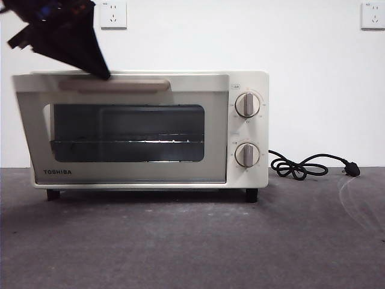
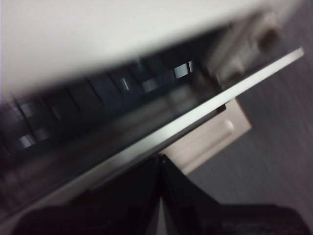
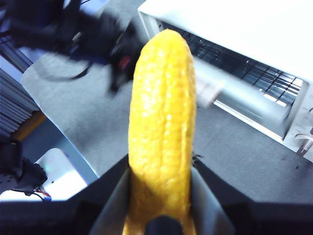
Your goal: Take the corn from the table,put the corn in the oven
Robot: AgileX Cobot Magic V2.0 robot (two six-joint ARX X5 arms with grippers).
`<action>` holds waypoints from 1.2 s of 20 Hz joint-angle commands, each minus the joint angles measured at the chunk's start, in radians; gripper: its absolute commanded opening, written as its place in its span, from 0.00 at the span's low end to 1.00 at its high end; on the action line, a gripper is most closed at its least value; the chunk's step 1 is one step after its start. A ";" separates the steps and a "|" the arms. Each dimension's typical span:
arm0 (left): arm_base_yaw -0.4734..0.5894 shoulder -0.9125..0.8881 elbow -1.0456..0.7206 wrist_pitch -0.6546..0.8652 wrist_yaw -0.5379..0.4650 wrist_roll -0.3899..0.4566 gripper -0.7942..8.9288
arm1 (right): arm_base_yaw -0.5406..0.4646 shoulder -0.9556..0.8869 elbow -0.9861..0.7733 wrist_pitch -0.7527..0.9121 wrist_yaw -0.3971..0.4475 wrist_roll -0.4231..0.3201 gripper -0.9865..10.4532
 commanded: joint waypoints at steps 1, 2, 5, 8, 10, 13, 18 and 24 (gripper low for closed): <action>-0.005 0.053 -0.048 -0.116 -0.045 0.004 0.08 | 0.002 -0.001 0.003 0.004 0.018 -0.008 0.08; -0.011 0.052 -0.048 -0.136 -0.045 0.004 0.08 | 0.002 -0.001 0.003 0.003 0.020 -0.009 0.08; -0.032 0.046 -0.048 -0.195 -0.045 0.004 0.08 | 0.002 -0.001 0.003 0.001 0.019 -0.011 0.08; -0.075 0.029 -0.048 -0.278 -0.045 0.004 0.08 | 0.002 0.000 0.003 -0.013 0.019 -0.010 0.08; -0.109 0.006 -0.048 -0.325 -0.045 0.003 0.08 | 0.002 0.000 0.003 -0.017 0.019 -0.011 0.08; -0.166 -0.065 -0.048 -0.357 -0.045 -0.010 0.08 | 0.002 0.000 0.003 -0.016 0.019 -0.016 0.08; -0.227 -0.268 -0.035 -0.333 -0.049 -0.057 0.08 | 0.011 0.026 0.003 0.034 0.015 -0.066 0.08; -0.229 -0.534 -0.034 -0.267 -0.134 -0.050 0.08 | 0.105 0.152 0.003 0.245 0.018 -0.165 0.08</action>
